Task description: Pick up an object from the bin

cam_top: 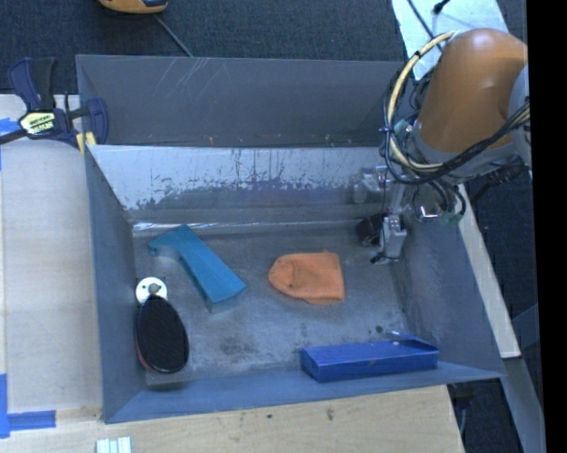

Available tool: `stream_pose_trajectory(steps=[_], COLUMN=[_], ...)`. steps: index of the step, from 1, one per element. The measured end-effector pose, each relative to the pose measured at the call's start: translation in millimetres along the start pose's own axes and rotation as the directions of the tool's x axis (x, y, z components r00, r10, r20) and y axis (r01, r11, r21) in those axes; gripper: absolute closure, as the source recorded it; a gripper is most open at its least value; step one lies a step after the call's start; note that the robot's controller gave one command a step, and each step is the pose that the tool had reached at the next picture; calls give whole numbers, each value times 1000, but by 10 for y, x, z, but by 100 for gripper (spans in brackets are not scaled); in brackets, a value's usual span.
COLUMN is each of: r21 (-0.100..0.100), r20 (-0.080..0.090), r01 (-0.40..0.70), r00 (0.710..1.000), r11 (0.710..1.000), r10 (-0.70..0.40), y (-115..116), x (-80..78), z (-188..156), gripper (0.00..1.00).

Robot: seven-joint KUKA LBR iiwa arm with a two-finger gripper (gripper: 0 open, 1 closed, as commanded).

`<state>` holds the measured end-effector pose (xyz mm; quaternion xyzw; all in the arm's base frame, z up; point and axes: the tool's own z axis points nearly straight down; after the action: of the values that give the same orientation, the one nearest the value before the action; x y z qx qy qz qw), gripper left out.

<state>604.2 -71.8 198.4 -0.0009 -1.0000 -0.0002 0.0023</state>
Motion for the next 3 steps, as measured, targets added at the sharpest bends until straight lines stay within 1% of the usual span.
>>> stream_pose_trajectory(steps=[1,2,3], r21=[1,3,0], r20=[9,17,4], r01=[1,46,-63], r00=[1000,999,998], r11=[1000,999,998], r10=[-1,-46,63], y=[2,98,335], x=[-16,-129,-148], z=[-51,331,605], gripper=[0,0,0])
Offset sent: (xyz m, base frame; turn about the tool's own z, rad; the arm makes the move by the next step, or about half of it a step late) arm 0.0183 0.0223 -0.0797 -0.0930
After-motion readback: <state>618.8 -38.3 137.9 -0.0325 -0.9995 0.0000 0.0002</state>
